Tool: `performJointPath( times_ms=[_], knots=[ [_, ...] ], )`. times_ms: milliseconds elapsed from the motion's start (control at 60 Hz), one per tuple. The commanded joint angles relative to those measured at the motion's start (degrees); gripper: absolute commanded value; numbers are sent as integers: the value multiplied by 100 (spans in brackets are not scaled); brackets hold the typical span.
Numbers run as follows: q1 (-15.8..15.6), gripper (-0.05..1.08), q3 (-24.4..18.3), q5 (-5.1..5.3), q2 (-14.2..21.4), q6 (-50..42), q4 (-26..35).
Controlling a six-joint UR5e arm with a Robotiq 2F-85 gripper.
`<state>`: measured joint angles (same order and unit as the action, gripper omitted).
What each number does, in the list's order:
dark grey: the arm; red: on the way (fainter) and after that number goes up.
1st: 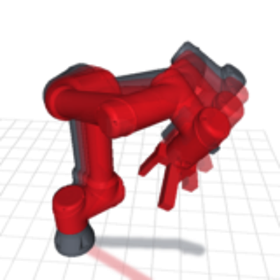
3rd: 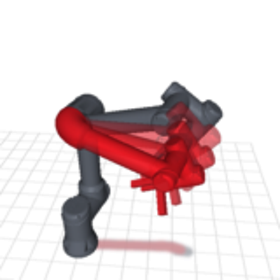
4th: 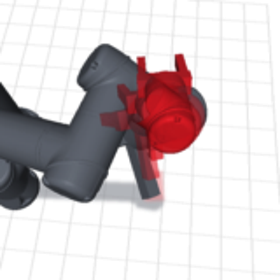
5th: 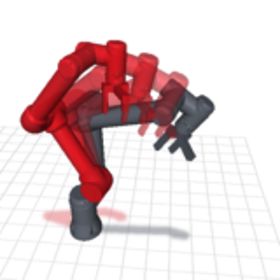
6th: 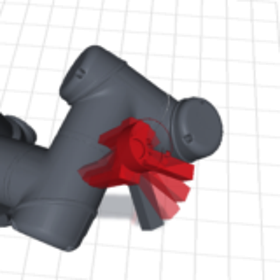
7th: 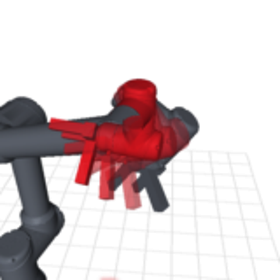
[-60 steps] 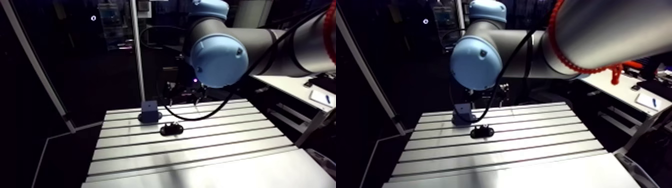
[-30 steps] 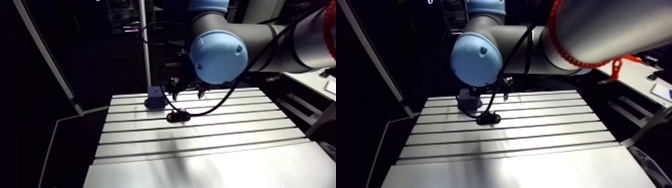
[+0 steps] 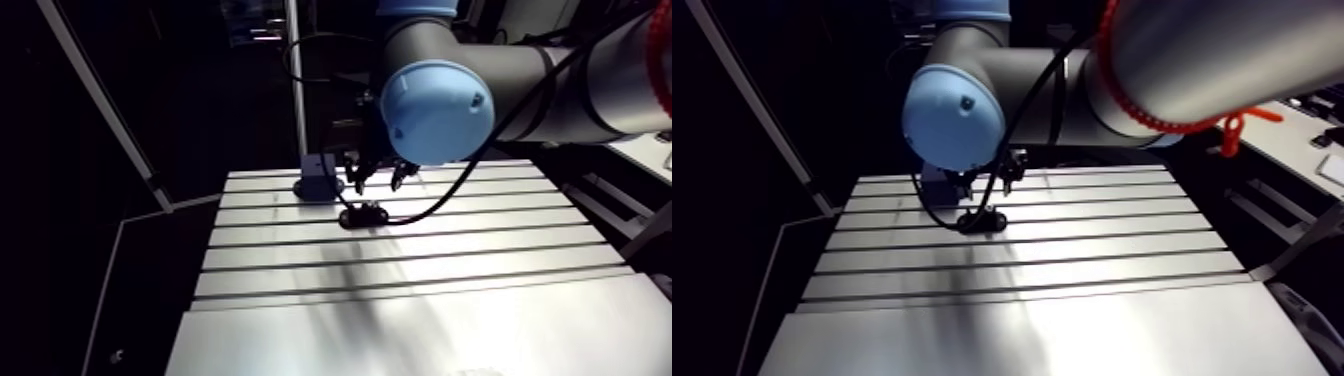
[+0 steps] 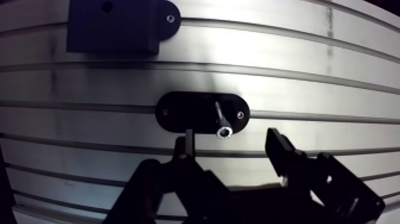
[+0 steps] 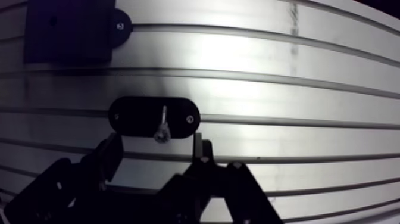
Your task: Pick up the M10 bolt and insert it into the hole until fully seated.
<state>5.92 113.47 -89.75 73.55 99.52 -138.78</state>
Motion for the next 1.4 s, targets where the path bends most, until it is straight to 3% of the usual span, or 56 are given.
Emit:
performJointPath(
  times_ms=[17,1400],
  knots=[
    [-3,37,30,-2,-56,-25,-23],
    [-3,51,57,15,-347,-60,-111]
  ],
)
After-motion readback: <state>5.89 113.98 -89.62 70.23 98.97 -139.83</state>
